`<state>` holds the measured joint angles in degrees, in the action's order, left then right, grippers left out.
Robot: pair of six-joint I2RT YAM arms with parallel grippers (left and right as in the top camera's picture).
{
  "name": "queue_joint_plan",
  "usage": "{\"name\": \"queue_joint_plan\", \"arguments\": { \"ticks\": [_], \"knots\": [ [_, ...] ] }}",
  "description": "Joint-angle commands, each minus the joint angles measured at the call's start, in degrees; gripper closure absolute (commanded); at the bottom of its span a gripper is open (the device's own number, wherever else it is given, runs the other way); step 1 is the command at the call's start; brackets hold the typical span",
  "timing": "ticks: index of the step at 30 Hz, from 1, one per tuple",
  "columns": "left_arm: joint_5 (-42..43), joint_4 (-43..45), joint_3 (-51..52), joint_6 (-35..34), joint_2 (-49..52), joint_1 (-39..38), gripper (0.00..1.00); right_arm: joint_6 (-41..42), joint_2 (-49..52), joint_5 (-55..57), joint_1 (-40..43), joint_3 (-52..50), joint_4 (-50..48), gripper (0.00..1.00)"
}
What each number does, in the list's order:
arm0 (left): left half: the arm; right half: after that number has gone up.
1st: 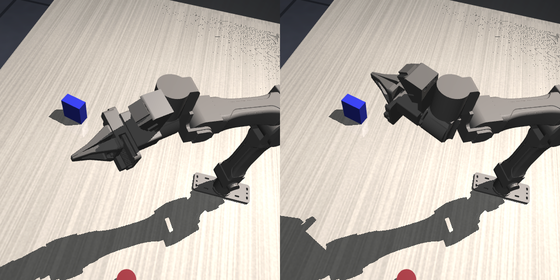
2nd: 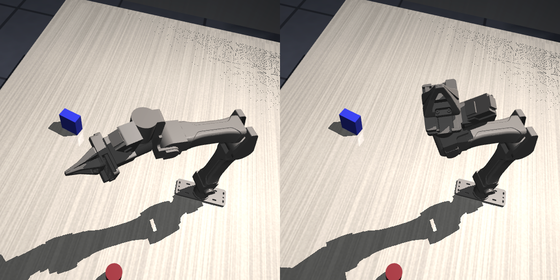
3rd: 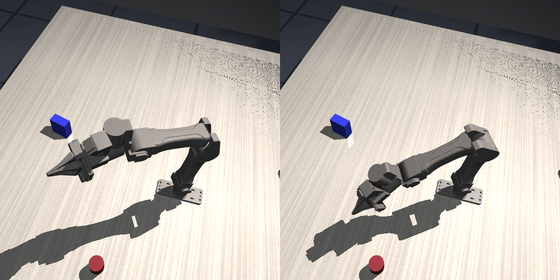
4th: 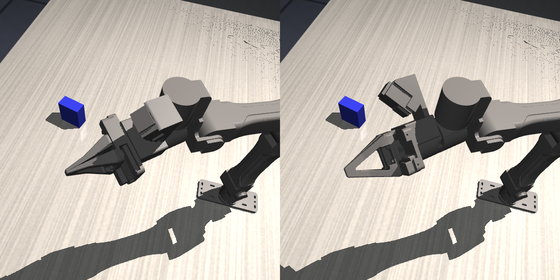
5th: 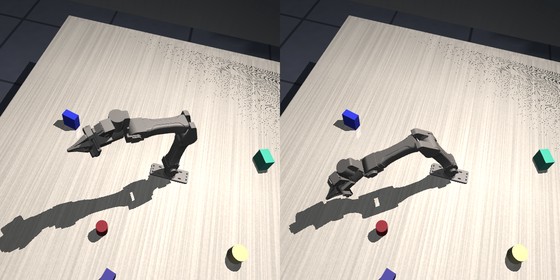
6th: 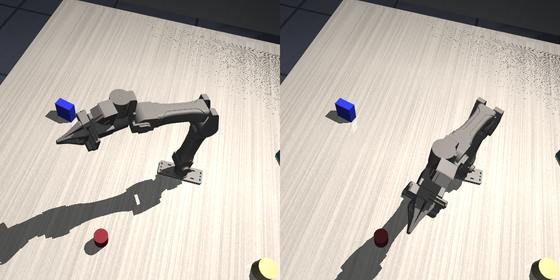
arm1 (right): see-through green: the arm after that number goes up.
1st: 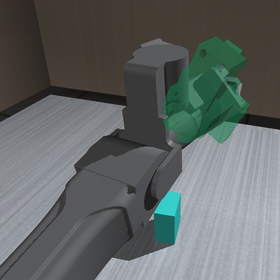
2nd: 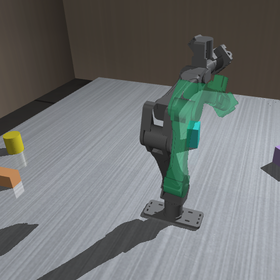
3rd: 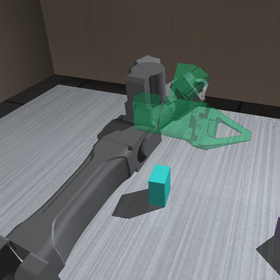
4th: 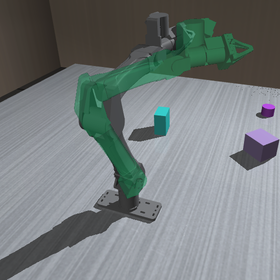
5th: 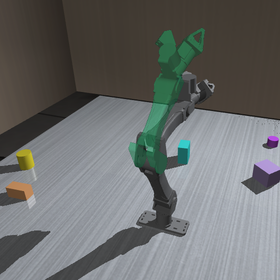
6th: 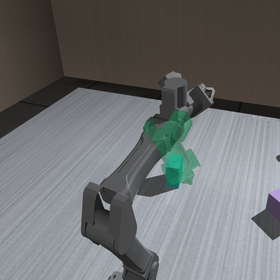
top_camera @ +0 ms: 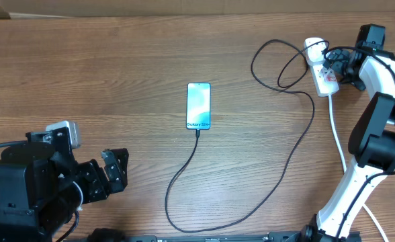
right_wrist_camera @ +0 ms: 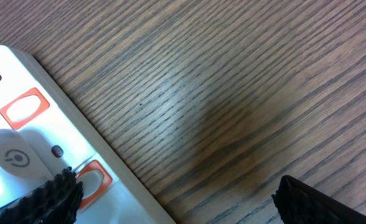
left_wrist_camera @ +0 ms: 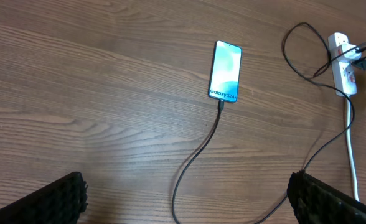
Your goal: Plug charger to phone and switch on socket
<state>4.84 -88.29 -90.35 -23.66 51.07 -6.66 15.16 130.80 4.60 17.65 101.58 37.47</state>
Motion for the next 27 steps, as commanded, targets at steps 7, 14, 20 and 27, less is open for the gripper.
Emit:
{"name": "queue_joint_plan", "arguments": {
  "ticks": [7,14,20,27],
  "knots": [
    [-0.83,0.02,0.33,-0.35,0.2,-0.11,0.0,-4.13,1.22,-9.16,-2.16,0.0,1.31,0.0],
    [-0.83,0.02,0.33,-0.35,0.2,-0.11,0.0,-2.54,-1.53,-7.08,-1.75,0.52,2.23,0.0],
    [-0.83,0.02,0.33,-0.35,0.2,-0.11,0.0,-1.25,-10.8,-3.96,-1.51,0.52,4.33,0.0],
    [-0.83,0.02,0.31,-0.35,0.2,-0.11,0.0,-1.25,-25.86,-2.93,-1.49,0.52,10.47,0.0]
  ]
}}
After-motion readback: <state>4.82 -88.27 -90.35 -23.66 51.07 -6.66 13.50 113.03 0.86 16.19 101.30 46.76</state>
